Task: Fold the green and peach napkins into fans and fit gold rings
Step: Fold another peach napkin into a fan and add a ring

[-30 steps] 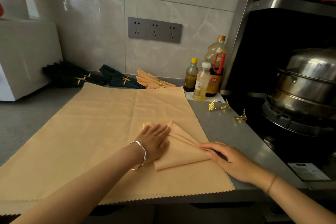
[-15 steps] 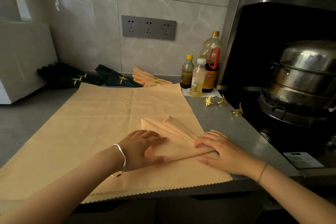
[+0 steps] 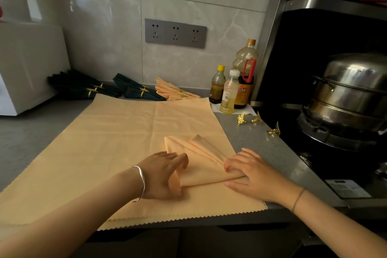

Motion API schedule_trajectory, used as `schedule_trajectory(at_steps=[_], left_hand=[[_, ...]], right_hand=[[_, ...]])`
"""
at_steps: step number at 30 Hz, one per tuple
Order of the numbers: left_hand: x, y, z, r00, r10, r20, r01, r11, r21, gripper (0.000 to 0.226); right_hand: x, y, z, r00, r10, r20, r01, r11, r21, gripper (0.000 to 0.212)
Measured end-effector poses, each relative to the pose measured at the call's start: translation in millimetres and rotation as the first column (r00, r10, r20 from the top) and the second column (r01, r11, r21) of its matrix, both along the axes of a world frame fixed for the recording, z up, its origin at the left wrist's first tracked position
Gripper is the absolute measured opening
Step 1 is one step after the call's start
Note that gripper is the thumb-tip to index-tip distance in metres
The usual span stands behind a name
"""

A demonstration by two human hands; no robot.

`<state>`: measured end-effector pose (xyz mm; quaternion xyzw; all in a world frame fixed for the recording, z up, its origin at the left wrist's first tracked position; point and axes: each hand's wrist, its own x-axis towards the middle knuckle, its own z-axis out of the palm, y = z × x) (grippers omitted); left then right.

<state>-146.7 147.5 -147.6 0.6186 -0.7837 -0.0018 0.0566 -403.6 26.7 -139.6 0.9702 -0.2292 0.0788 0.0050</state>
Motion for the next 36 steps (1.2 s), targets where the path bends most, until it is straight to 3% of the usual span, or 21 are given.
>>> schedule_trajectory(at_steps=[4, 10, 14, 20, 23, 27, 29, 32, 36], left_hand=[[8.8, -1.8, -4.6, 0.989, -0.004, -0.150, -0.003, 0.999, -0.049, 0.059], [10.5, -13.9, -0.5, 0.939, 0.154, -0.307, -0.197, 0.974, -0.115, 0.061], [7.2, -28.2, -0.8, 0.879, 0.261, -0.398, -0.322, 0.942, -0.094, 0.032], [-1.6, -43.4, -2.8, 0.826, 0.362, -0.432, -0.427, 0.902, -0.061, 0.021], [-1.8, -51.0, -6.4, 0.813, 0.411, -0.413, -0.460, 0.888, -0.022, 0.025], [-3.4, -55.8, -6.5, 0.805, 0.411, -0.428, -0.463, 0.886, -0.018, 0.018], [-2.5, -55.0, -5.2, 0.837, 0.395, -0.378, -0.450, 0.891, -0.065, 0.035], [0.7, -52.8, -6.7, 0.959, 0.253, -0.131, -0.272, 0.949, -0.161, 0.096], [7.4, -59.4, -13.6, 0.984, 0.174, -0.029, -0.175, 0.984, -0.033, 0.126]], right_hand=[[2.0, 1.0, 0.9, 1.000, -0.015, 0.013, 0.015, 1.000, -0.005, 0.050], [11.3, -4.6, 1.2, 0.990, -0.052, 0.127, 0.047, 0.998, 0.048, 0.052], [19.0, -9.9, 2.6, 0.978, -0.110, 0.179, 0.097, 0.992, 0.082, 0.048], [28.3, -9.6, 2.8, 0.959, -0.169, 0.226, 0.125, 0.973, 0.196, 0.022], [32.5, -9.0, 3.5, 0.968, -0.163, 0.189, 0.116, 0.964, 0.239, 0.037], [35.2, -10.4, 3.5, 0.979, -0.155, 0.131, 0.125, 0.969, 0.214, 0.037], [35.5, -12.7, 2.7, 0.979, -0.159, 0.126, 0.130, 0.968, 0.214, 0.037], [36.4, -13.5, 3.1, 0.980, -0.159, 0.119, 0.129, 0.965, 0.230, 0.036], [37.1, -13.5, 3.8, 0.980, -0.159, 0.116, 0.130, 0.966, 0.224, 0.036]])
